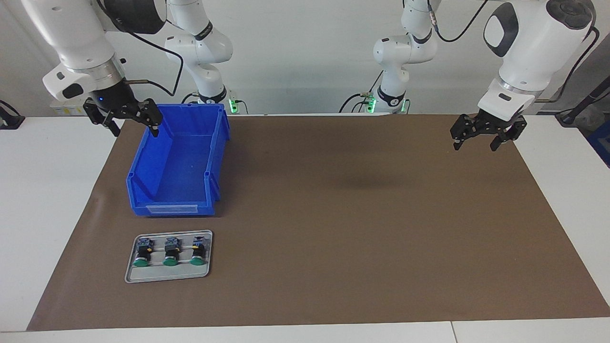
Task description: Place and press button with both arms
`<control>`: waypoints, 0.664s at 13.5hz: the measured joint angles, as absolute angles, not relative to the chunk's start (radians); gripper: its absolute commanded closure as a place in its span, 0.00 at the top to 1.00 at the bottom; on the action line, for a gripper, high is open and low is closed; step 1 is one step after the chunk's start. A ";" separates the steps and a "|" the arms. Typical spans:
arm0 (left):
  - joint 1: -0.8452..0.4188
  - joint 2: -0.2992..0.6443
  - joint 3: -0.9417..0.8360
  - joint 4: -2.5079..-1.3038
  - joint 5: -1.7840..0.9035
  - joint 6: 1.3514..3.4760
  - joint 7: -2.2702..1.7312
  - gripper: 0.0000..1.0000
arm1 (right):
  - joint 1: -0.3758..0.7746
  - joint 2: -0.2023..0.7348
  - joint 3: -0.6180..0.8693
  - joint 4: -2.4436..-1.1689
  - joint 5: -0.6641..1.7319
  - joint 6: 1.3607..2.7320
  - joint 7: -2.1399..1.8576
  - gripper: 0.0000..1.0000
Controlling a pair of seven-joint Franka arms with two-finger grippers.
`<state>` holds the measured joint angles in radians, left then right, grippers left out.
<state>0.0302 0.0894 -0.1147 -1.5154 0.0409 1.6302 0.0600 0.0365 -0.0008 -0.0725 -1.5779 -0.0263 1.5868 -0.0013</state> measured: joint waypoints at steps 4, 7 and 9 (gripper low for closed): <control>0.030 0.089 -0.115 -1.515 0.041 1.630 0.060 1.00 | 0.037 -0.001 -0.072 -1.578 -0.026 1.587 -0.001 1.00; 0.030 0.089 -0.115 -1.515 0.041 1.630 0.060 1.00 | 0.037 -0.001 -0.072 -1.578 -0.026 1.587 -0.001 1.00; 0.030 0.089 -0.115 -1.515 0.041 1.630 0.060 1.00 | 0.035 -0.001 -0.072 -1.578 -0.026 1.588 0.007 1.00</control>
<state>0.0302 0.0894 -0.1148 -1.5154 0.0409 1.6302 0.0599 0.0355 -0.0013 -0.0725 -1.5779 -0.0262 1.5884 0.0073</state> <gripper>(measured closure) 0.000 0.000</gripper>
